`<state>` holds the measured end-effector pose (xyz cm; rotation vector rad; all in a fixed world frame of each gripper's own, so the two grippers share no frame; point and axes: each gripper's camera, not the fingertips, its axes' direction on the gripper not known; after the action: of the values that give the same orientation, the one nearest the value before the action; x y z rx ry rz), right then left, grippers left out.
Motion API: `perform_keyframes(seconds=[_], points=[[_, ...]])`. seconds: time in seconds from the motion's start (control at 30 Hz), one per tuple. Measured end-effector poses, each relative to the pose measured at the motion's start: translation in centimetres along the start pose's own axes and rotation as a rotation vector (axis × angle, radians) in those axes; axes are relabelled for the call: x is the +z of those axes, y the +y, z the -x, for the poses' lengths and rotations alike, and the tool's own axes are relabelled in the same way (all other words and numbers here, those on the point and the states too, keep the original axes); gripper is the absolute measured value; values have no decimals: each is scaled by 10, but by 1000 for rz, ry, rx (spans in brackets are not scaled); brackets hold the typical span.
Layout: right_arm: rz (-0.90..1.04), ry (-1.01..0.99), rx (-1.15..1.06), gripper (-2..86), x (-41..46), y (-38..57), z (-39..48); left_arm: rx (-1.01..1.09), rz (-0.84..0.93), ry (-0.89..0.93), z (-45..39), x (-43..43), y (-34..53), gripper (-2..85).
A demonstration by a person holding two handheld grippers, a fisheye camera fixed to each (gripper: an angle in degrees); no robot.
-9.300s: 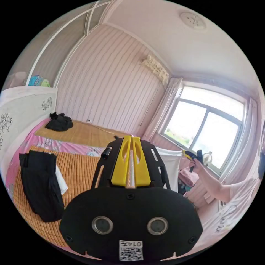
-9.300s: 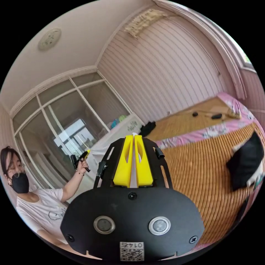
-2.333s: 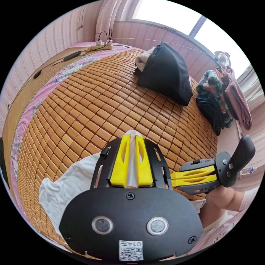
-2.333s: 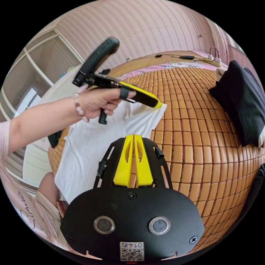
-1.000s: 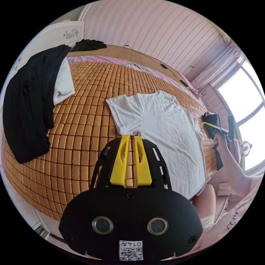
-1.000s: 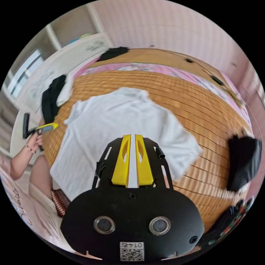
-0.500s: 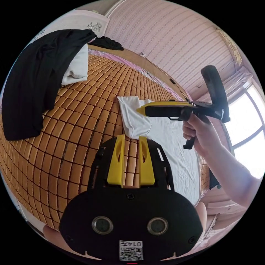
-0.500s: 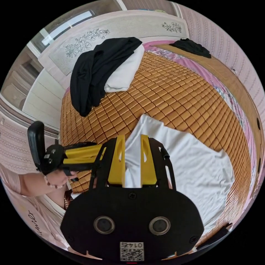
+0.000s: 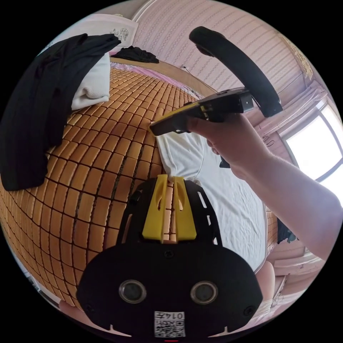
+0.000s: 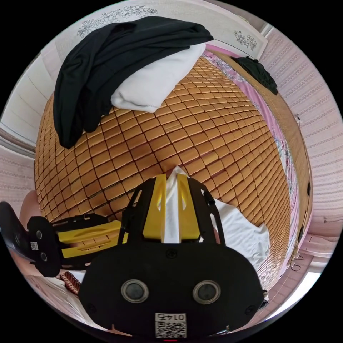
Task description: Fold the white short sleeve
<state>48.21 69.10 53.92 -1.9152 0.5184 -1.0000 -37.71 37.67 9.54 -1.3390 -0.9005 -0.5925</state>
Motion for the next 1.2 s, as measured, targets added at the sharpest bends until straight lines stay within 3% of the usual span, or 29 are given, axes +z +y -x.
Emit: perform_keyframes(seconds=[0.13, 0.23, 0.43, 0.5, 0.67, 1.03, 1.13, 1.2], points=[[-5, -28, 26, 5, -6, 4, -7, 20, 11, 1, -1, 0, 1, 0], [-116, -75, 118, 2, -31, 33, -28, 23, 8, -6, -4, -1, 2, -5], [-347, -221, 351, 8, -114, 164, -95, 190, -104, 83, -36, -29, 5, 15], [-297, -199, 407, 18, -115, 224, -107, 307, -151, 120, -58, -42, 10, 39], [-46, -162, 502, 63, -71, 293, -122, 446, -39, 137, -91, -31, 26, 63], [-195, -227, 337, 55, -58, 216, -107, 417, 80, 82, -118, 28, 12, 38], [-291, -107, 376, 53, -79, 233, -94, 442, 26, 140, -137, 24, 9, 22], [-344, 163, 425, 64, -94, 276, -73, 473, 65, 148, -149, 29, 11, 17]])
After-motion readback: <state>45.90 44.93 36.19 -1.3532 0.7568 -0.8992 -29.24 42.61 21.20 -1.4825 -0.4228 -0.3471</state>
